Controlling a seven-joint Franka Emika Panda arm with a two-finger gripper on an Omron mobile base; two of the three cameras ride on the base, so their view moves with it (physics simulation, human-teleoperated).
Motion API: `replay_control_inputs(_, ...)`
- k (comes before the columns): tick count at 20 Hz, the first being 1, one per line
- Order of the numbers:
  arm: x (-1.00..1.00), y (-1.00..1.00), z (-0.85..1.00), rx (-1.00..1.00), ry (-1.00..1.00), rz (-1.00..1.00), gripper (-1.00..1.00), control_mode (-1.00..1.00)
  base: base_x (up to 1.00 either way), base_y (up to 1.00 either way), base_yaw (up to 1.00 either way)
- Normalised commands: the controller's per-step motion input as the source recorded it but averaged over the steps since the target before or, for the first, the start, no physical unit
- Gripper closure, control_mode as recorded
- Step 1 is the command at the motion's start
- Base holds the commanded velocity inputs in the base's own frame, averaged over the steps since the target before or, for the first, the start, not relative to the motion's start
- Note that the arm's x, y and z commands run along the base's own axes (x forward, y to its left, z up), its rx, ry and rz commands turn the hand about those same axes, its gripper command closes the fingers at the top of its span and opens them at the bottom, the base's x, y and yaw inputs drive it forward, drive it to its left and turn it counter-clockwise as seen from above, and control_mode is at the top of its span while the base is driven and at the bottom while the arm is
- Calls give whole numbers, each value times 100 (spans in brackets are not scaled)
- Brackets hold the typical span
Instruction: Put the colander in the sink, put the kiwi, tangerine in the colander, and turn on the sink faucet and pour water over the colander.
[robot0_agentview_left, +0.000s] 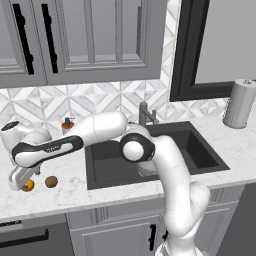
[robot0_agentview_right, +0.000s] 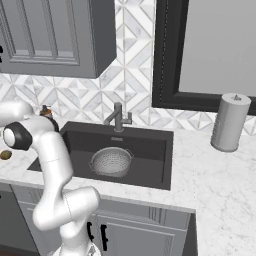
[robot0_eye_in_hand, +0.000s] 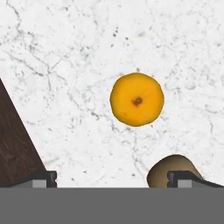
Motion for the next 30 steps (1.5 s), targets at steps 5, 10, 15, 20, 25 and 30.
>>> replay_control_inputs(5, 2, 0, -33, -1, 0, 0, -100, -100, 0, 0, 0)
replay_control_inputs(10, 5, 0, -35, -1, 0, 0, -100, -100, 0, 0, 0)
replay_control_inputs(15, 18, 4, -26, -1, 0, 0, -100, -100, 0, 0, 0)
replay_control_inputs(20, 29, 14, -18, -1, 0, 0, -100, -100, 0, 0, 0)
replay_control_inputs(25, 28, 35, -13, -3, 2, 0, -100, -100, 0, 0, 0)
replay_control_inputs(30, 21, 35, -10, -3, 2, 0, -100, -100, 0, 0, 0)
